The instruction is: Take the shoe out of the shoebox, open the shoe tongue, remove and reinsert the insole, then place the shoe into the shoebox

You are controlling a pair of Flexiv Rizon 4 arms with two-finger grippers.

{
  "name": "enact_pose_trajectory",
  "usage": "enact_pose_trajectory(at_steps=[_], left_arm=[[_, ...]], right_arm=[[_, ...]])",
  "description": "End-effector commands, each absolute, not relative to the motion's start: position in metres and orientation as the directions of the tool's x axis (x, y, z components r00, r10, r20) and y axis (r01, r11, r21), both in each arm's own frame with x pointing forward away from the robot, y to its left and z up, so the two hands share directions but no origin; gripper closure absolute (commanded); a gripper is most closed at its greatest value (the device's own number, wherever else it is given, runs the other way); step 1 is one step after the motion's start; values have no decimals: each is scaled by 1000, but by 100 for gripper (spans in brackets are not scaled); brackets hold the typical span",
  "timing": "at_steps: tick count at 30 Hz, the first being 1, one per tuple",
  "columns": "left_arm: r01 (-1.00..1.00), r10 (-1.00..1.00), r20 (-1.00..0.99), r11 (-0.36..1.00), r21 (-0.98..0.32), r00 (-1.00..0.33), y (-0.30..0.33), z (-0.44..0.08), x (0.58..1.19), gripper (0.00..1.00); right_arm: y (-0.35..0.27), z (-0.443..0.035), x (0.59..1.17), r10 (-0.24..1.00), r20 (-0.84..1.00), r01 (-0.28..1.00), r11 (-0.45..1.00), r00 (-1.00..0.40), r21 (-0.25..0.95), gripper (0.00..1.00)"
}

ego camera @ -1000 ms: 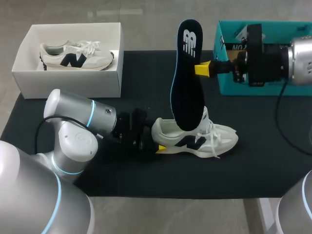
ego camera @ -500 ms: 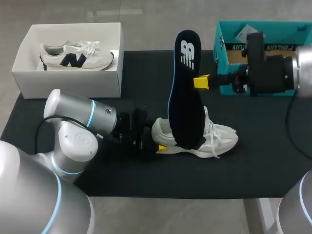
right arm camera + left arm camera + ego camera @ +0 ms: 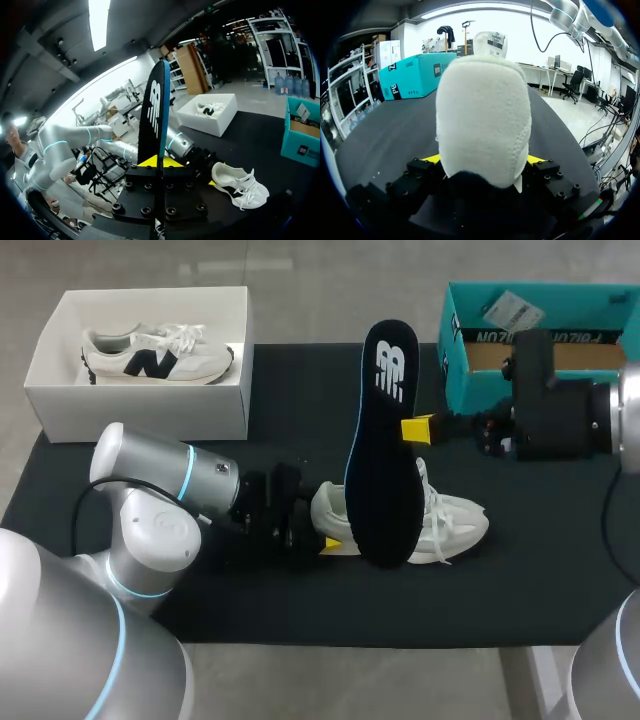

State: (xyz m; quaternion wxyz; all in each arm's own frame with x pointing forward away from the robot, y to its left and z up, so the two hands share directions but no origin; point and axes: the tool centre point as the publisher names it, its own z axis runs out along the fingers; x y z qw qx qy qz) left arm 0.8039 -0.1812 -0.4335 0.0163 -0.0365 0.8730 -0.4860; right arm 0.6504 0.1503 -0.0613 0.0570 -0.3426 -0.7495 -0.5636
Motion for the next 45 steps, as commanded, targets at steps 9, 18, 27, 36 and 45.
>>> enact_pose_trajectory(at_steps=[9,18,27,36,45], left_arm=[[-48,-82,6,526,-849,-997,-182,-435,804,100],[-48,-82,6,526,-849,-997,-182,-435,804,100],[-48,-82,6,526,-849,-997,-182,-435,804,100],[-48,-82,6,526,-849,-997,-182,-435,804,90],[-32,-25,22,524,-851,-999,-174,-435,819,0]], right_arm=[[148,-64,647,448,477,578,116,-756,808,100],[148,-64,647,448,477,578,116,-756,808,100],[148,-64,647,448,477,578,116,-756,808,100],[148,-64,647,448,477,578,116,-756,808,100],[148,-64,647,448,477,578,116,-756,808,100]])
